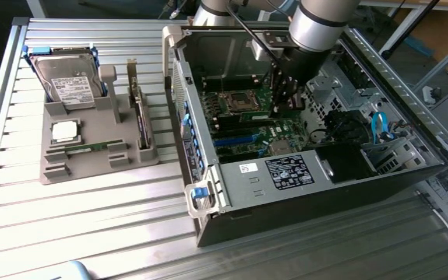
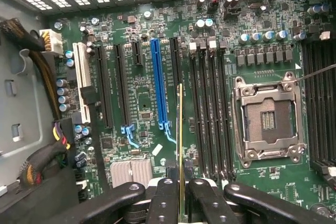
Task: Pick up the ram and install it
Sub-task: 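Insert the ram into the slot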
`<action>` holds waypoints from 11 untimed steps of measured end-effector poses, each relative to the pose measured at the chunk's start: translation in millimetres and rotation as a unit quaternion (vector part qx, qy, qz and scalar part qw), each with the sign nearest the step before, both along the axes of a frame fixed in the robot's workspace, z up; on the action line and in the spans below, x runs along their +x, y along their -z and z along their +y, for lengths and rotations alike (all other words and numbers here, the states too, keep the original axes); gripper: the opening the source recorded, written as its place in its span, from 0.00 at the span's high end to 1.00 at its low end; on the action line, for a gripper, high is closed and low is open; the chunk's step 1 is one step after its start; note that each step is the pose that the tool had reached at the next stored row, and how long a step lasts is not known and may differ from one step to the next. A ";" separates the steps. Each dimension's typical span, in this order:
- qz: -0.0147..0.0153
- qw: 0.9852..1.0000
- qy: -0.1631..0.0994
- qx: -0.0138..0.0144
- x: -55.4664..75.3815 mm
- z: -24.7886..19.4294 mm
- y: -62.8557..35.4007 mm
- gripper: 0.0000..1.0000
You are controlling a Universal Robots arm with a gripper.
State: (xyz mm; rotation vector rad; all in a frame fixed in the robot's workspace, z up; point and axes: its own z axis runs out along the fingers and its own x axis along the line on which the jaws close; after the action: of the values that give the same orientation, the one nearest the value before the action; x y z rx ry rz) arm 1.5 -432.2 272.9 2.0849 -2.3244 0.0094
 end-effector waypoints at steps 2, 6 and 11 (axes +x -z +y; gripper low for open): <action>0.000 1.000 0.000 0.000 -0.3 0.9 1.3 0.86; 0.000 1.000 0.000 0.000 -0.9 4.5 4.1 0.86; 0.000 1.000 0.000 0.000 -1.7 7.6 6.6 0.86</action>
State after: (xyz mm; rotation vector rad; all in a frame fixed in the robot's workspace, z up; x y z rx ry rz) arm -0.2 -424.6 266.3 2.0849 -2.3245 0.0093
